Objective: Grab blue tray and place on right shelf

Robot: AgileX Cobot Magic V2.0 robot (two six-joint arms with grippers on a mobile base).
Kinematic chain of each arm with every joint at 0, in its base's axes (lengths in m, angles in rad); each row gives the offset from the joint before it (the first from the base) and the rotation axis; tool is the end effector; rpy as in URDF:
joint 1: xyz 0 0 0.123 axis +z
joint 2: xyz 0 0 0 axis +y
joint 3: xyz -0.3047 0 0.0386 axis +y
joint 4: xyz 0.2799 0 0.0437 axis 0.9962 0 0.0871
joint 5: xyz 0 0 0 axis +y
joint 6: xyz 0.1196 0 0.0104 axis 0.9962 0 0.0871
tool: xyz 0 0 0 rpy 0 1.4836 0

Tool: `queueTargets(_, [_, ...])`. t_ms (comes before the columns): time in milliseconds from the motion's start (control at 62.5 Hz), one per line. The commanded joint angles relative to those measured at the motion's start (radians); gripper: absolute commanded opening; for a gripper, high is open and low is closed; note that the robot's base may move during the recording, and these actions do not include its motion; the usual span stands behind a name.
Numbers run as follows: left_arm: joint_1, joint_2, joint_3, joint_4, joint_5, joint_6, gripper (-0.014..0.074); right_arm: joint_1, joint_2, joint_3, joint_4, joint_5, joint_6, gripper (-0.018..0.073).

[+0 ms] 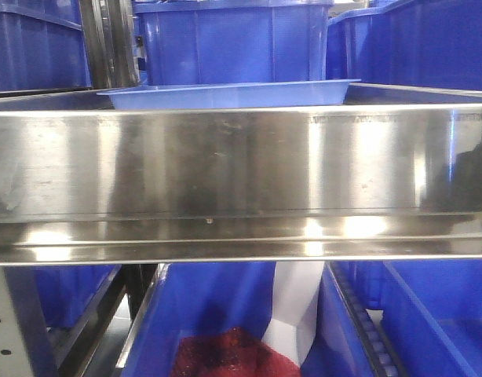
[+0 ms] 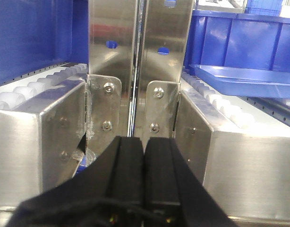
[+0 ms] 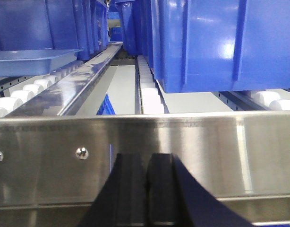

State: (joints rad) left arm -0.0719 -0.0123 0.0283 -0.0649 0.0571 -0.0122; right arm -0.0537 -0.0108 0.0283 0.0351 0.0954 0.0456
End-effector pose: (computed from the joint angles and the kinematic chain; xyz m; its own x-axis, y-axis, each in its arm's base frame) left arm 0.0952 -0.0073 0.1987 0.0083 -0.0777 -0.9969 0.0764 0.9941 -0.0769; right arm 0.0954 -0.0047 0.1940 -0.0215 0.0817 -0.9964 0.0522 0.9954 0.0805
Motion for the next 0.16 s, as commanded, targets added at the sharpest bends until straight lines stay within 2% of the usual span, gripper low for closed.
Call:
queueTargets(0, [0.002, -0.011, 0.028, -0.008, -0.087, 0.002, -0.0048, -0.006, -0.020, -0.023, 0.004, -0.095, -0.011, 0.0054])
queueTargets(144, [0.002, -0.011, 0.028, -0.008, -0.087, 0.002, -0.0048, -0.006, -0.020, -0.023, 0.004, -0.095, -0.011, 0.0054])
